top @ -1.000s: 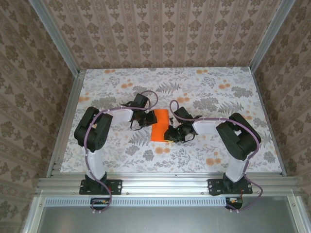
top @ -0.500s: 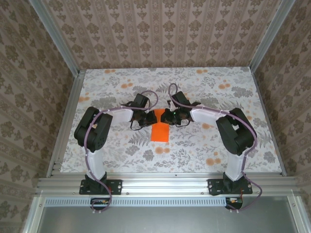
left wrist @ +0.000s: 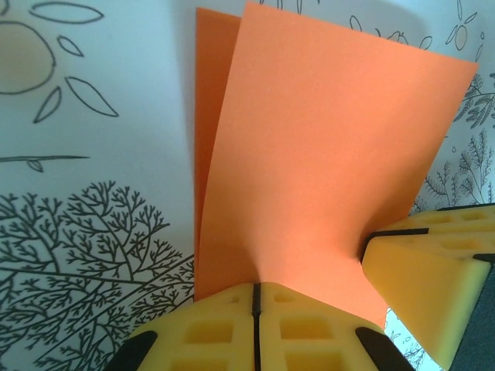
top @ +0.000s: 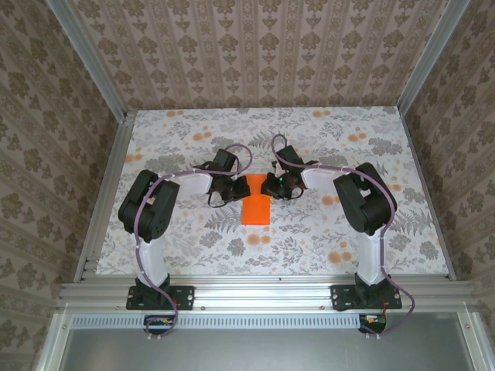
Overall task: Fold a paper plane with a square sheet of paper (pick it up from the middle)
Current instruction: Fold the square sheet of paper in half at the center of the table.
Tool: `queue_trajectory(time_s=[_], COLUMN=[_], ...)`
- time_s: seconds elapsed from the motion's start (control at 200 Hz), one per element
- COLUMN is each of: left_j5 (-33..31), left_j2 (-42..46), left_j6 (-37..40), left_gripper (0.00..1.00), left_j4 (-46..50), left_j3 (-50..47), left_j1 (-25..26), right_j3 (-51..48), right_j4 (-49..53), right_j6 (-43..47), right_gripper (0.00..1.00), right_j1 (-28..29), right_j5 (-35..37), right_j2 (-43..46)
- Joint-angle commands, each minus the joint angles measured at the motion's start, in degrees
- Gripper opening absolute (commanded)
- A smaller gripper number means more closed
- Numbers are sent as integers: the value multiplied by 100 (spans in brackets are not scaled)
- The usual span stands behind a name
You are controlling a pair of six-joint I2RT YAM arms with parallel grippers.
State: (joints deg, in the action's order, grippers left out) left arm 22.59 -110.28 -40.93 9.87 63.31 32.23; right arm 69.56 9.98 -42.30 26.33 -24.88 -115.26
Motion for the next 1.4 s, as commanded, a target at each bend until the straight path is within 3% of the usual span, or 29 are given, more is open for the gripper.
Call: queue_trajectory(time_s=[0.0, 0.29, 0.645, 1.075, 1.395], left_j5=[-475, -488, -546, -536, -549], left_j2=[-406, -415, -415, -428, -430], left_j6=[163, 164, 192, 206, 213], left_gripper=[8, 8, 8, 7, 7], left_j4=[595, 636, 696, 699, 701], left_j3=[-160, -162, -161, -157, -157], left_j1=[47, 47, 50, 57, 61], right_j3=[172, 380, 469, 644, 733], right_j4=[-185, -299, -414, -336, -697], right_j6=[-122, -234, -305, -480, -540], right_gripper=[15, 15, 16, 15, 16], right_j1=[-49, -217, -314, -482, -495], right_j5=[-105, 16, -114, 272, 9], right_j2=[193, -526, -228, -807, -553])
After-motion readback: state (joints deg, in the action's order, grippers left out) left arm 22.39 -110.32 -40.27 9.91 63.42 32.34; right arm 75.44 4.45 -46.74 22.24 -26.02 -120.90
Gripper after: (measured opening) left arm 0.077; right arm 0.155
